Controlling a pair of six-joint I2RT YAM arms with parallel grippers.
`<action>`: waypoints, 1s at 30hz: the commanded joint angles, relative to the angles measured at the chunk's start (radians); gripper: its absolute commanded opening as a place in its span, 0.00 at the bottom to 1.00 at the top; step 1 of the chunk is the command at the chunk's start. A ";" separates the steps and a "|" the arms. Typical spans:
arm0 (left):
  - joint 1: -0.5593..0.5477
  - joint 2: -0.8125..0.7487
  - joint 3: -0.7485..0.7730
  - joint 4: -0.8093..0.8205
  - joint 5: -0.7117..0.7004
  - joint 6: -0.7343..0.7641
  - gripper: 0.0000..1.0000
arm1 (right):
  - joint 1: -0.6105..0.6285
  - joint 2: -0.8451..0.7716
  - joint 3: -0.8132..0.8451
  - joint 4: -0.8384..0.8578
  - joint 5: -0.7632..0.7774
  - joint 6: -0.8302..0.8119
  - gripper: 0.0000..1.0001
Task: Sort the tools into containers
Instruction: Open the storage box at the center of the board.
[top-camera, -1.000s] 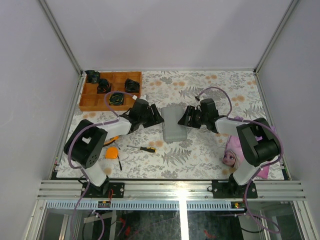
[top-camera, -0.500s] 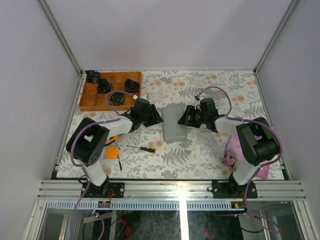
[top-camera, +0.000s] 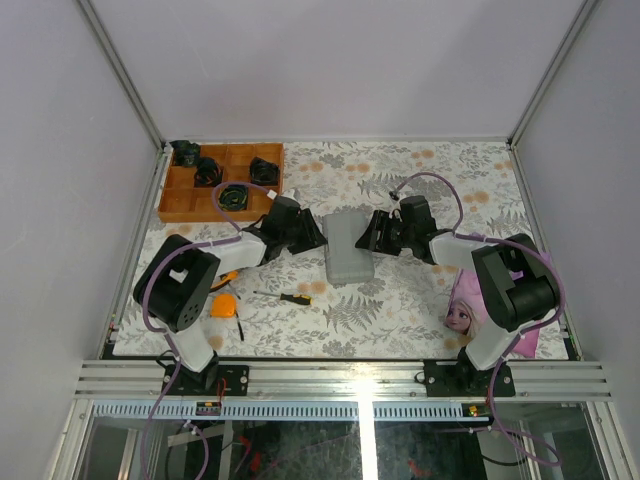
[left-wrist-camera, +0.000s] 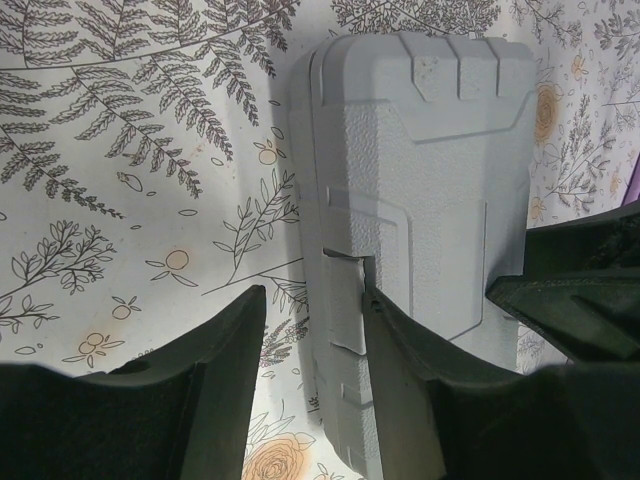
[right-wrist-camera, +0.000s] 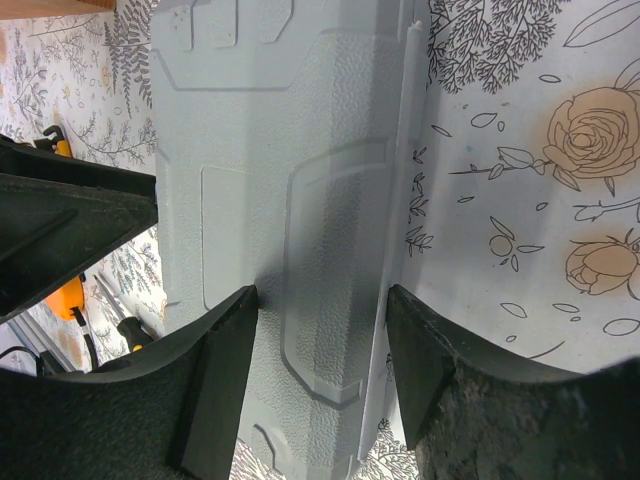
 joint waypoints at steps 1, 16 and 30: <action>-0.009 0.028 0.026 0.047 0.011 0.016 0.43 | 0.003 0.030 0.020 -0.058 0.025 -0.036 0.60; -0.049 0.078 0.063 -0.030 -0.058 0.037 0.40 | 0.002 0.043 0.031 -0.081 0.027 -0.051 0.60; -0.129 0.070 0.131 -0.301 -0.324 0.129 0.30 | 0.003 0.042 0.034 -0.120 0.068 -0.074 0.59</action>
